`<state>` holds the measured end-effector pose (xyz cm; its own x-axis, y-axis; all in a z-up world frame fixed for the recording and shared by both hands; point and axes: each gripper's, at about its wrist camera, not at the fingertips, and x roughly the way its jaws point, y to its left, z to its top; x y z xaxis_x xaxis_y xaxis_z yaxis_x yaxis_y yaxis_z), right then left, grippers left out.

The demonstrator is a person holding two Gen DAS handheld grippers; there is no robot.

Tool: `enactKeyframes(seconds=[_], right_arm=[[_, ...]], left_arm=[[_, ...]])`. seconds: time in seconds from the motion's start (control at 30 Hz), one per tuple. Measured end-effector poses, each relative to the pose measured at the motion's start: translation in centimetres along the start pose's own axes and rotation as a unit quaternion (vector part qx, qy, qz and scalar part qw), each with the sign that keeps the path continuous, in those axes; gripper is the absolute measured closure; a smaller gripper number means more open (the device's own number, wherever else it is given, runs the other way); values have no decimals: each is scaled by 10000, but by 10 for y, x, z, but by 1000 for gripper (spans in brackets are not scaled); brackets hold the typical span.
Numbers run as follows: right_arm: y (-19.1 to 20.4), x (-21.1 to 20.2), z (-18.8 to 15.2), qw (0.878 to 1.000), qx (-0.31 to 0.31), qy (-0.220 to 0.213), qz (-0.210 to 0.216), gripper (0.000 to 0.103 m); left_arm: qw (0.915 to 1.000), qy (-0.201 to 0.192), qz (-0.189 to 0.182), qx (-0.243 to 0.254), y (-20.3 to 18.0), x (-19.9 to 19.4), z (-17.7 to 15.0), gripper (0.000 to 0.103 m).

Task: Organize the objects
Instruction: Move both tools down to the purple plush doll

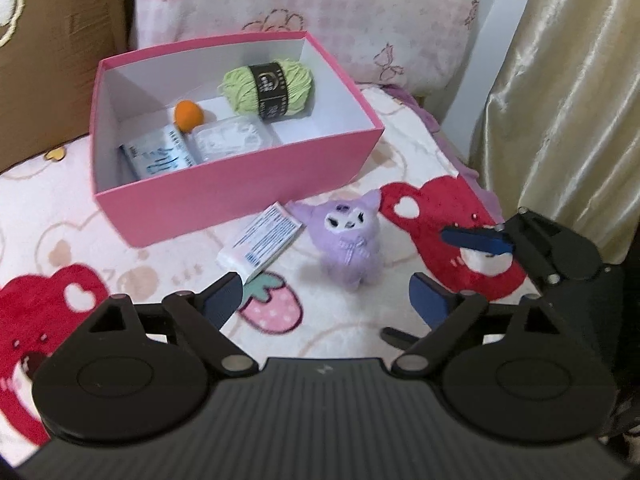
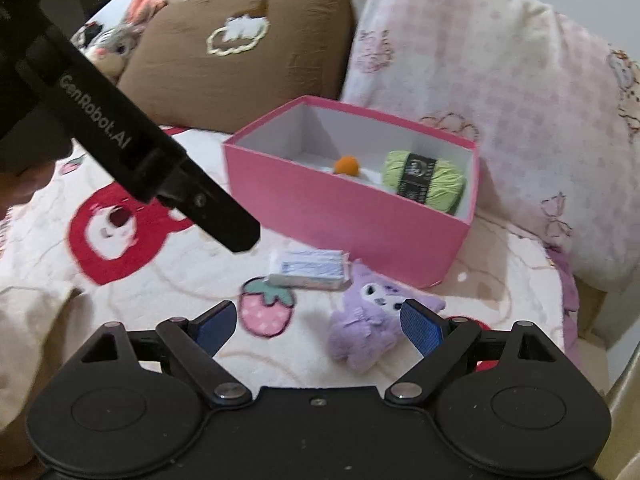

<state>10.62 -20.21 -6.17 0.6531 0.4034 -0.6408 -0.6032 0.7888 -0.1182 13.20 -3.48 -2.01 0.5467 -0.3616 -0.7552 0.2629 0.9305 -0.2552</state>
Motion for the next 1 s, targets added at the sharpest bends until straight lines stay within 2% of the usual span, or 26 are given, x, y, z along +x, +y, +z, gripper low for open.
enactKeyframes(seconds=[0.17,0.33,0.43,0.57,0.63,0.67,0.73,0.8,0.97,1.0], right_arm=[[-16,29,-19,9978,647,35,103,11],[-17,44,-31,9982,584,132,-32,11],[-19,51,-32,9973,716,123,-34,11],[-20,63,-34,9969,777,107,-44,11],[-20,69,-36,9967,803,116,-73,12],[-21,72,-37,9965,827,124,-60,12],[-23,77,-40,9959,896,147,-28,16],[-27,81,-42,9949,985,218,-29,24],[-36,90,-48,9909,1292,374,44,42],[-36,91,-48,9907,1308,389,15,44]], left_arm=[[9998,-134,-70,86,-7,30,-11,13],[9996,-181,-208,73,-8,60,-21,14],[9989,-264,-365,-143,-4,77,-26,14],[9944,-337,-694,-726,11,98,-29,15],[9923,-399,-736,-908,16,109,-31,16],[9917,-414,-733,-976,18,114,-32,18],[9903,-430,-782,-1066,21,124,-34,28],[9900,-396,-789,-1104,22,133,-35,44],[9880,-411,-905,-1180,22,144,-38,63],[9881,-409,-893,-1183,21,146,-38,63]])
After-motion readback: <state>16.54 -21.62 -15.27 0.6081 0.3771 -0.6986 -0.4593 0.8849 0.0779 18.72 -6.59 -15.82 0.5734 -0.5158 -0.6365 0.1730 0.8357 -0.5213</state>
